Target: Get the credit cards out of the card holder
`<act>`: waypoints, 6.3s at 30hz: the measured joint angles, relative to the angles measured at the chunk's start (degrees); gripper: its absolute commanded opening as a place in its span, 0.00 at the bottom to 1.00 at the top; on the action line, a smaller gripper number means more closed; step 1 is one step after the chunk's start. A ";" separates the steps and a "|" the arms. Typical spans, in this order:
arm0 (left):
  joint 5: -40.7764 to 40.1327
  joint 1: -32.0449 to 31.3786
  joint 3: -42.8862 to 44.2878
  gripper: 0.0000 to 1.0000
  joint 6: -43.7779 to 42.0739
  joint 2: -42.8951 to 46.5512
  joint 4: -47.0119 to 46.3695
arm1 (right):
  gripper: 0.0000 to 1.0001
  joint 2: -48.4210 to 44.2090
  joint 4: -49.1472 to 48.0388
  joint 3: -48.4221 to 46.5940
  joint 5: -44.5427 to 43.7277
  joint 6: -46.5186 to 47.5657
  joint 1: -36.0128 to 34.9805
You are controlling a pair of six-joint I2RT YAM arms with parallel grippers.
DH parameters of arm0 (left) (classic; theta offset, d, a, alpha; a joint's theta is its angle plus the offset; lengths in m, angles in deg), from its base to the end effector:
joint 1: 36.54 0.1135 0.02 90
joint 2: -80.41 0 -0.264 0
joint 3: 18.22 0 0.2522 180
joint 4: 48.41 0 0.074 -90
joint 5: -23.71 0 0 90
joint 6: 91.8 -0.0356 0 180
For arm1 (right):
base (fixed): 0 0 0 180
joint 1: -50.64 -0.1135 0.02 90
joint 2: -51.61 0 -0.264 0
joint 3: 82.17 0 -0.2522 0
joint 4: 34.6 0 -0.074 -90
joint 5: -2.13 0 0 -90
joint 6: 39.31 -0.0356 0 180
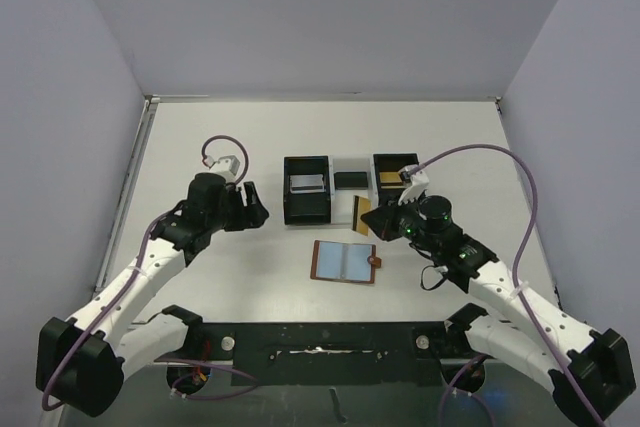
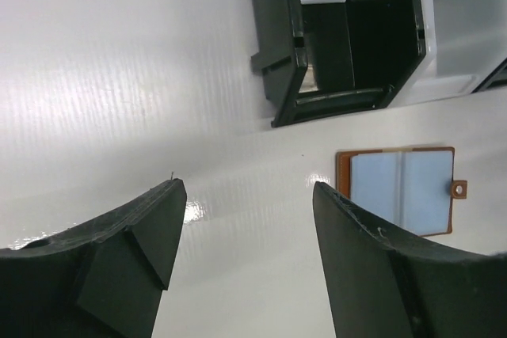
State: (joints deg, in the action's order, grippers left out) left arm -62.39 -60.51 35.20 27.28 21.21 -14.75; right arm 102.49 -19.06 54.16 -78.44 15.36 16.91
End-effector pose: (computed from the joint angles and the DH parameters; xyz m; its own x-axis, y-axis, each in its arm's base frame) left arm 0.2003 -0.0917 0.2453 -0.7276 -0.2072 -0.6539 0.1140 0.9035 -0.4131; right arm 0.1666 0.1183 0.2445 -0.6518 0.2507 -0.7157 -0.3634 0.7251 0.5850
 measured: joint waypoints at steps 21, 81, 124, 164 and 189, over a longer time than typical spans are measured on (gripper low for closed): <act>-11.26 3.08 0.87 0.76 -7.61 2.12 4.35 | 0.00 1.90 9.62 -7.74 -18.91 48.28 13.88; -11.61 3.15 0.87 0.76 -8.85 -1.66 4.42 | 0.02 41.42 13.77 -29.59 1.62 100.06 17.97; -10.82 3.48 0.87 0.76 -8.90 -4.46 4.44 | 0.25 52.19 13.70 -34.60 -0.31 99.32 18.32; -8.24 3.72 0.87 0.76 -9.84 -6.14 4.57 | 0.69 39.34 11.10 -36.26 1.11 81.46 18.75; -11.26 4.22 0.87 0.77 -9.81 0.37 4.31 | 0.98 -2.32 4.04 -5.64 -13.07 3.37 18.69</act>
State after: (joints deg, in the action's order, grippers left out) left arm -73.64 -56.29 36.07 17.46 21.58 -10.45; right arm 100.17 -15.01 48.52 -91.51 18.73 35.60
